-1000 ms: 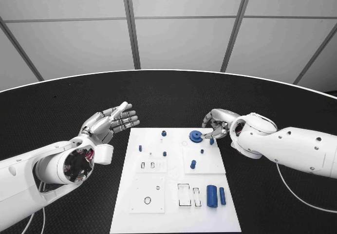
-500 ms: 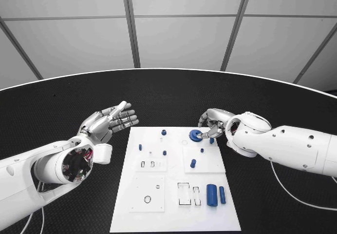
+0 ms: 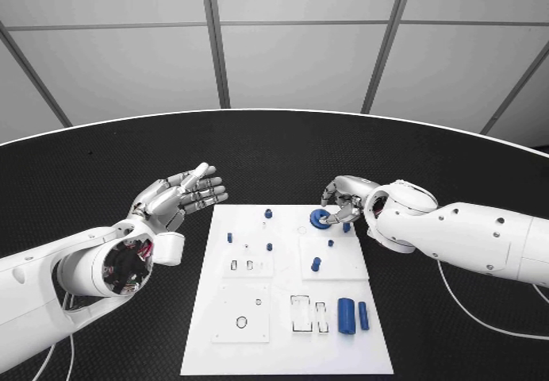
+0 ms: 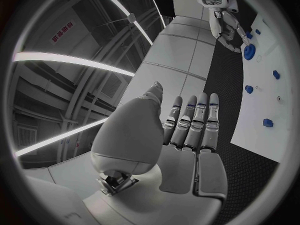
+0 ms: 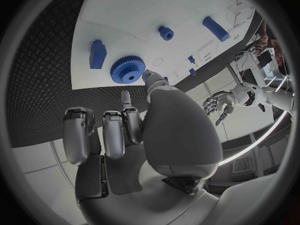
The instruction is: Assemble the parts on the task board
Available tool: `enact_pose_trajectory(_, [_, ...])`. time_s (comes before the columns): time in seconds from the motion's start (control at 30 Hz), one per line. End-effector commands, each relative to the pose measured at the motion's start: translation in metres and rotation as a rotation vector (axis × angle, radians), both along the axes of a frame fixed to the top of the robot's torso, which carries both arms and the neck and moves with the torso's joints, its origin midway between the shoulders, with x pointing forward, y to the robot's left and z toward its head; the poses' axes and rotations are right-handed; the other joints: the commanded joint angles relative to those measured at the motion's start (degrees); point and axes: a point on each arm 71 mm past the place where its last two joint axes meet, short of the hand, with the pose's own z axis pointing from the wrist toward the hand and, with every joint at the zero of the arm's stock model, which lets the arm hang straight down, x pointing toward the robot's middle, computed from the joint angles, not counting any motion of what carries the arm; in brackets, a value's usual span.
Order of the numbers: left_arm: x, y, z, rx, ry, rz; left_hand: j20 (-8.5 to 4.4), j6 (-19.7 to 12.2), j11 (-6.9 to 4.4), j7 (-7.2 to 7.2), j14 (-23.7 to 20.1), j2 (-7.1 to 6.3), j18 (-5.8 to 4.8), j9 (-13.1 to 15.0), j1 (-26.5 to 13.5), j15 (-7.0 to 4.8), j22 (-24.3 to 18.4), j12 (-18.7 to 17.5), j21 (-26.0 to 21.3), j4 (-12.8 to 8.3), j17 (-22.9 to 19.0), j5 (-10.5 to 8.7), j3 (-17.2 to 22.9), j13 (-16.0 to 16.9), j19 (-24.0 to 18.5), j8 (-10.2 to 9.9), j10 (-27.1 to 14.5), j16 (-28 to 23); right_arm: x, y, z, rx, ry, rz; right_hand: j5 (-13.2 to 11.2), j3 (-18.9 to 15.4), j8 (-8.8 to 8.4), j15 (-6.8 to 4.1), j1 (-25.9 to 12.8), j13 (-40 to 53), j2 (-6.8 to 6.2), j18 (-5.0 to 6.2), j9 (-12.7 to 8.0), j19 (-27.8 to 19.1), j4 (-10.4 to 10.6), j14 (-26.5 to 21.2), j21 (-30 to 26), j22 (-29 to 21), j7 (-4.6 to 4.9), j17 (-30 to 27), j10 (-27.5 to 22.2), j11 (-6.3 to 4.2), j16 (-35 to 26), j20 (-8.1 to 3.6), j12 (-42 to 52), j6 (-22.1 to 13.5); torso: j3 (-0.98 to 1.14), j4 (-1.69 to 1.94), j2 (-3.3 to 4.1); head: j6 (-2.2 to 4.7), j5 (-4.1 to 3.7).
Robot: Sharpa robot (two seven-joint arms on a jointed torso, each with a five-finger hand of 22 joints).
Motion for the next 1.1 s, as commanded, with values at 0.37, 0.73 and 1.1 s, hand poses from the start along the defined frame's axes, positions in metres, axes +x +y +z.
enact_pose_trajectory(0.37, [-0.001,0.001,0.0,0.001,-0.001,0.0,-0.05,-0.3,0.02,5.04,0.0,0.11,1.0,-0.1,0.7,-0.17,-0.1,-0.2,0.0,0.1,0.0,0.04,0.2,0.0,0.4,-0.2,0.2,-0.3,0.004,0.002,-0.004,-0.012,0.015,0.001,0.5,0.0,0.27,0.38,1.0,8.4,0.18,-0.72,0.1,4.5,-0.2,5.3,0.3,12.1,-0.07,11.7,0.7,-0.06,0.1,0.42,0.1,-0.2,0.05,-0.01,-0.03,-0.62,0.11])
enact_pose_trajectory(0.73, [-0.001,0.001,0.0,0.002,-0.001,0.001,-0.05,-0.3,0.02,5.04,0.0,0.11,1.0,-0.1,0.7,-0.17,-0.1,-0.2,0.0,0.1,0.0,0.04,0.2,0.0,0.4,-0.2,0.2,-0.3,0.005,0.004,-0.009,-0.023,0.045,0.009,0.5,0.2,0.32,0.39,1.3,8.5,0.29,-0.74,0.1,4.5,-0.2,5.3,0.3,12.1,-0.05,11.8,0.7,-0.05,0.2,0.43,0.2,-0.2,0.14,-0.02,0.01,-0.88,0.25])
enact_pose_trajectory(1.1, [-0.001,0.002,0.0,0.003,-0.001,0.002,-0.05,-0.4,0.05,5.09,0.1,0.09,1.0,-0.1,0.8,-0.16,-0.2,-0.4,0.0,0.0,0.0,0.04,0.3,0.0,0.4,-0.3,0.1,-0.3,0.005,0.004,-0.011,-0.022,0.05,0.008,2.3,1.5,0.76,0.35,2.0,8.9,0.99,-0.78,0.0,4.6,-0.1,5.4,0.5,12.3,-0.11,11.9,1.0,-0.1,0.2,0.43,0.6,0.7,0.11,-0.09,-0.01,-1.18,0.42])
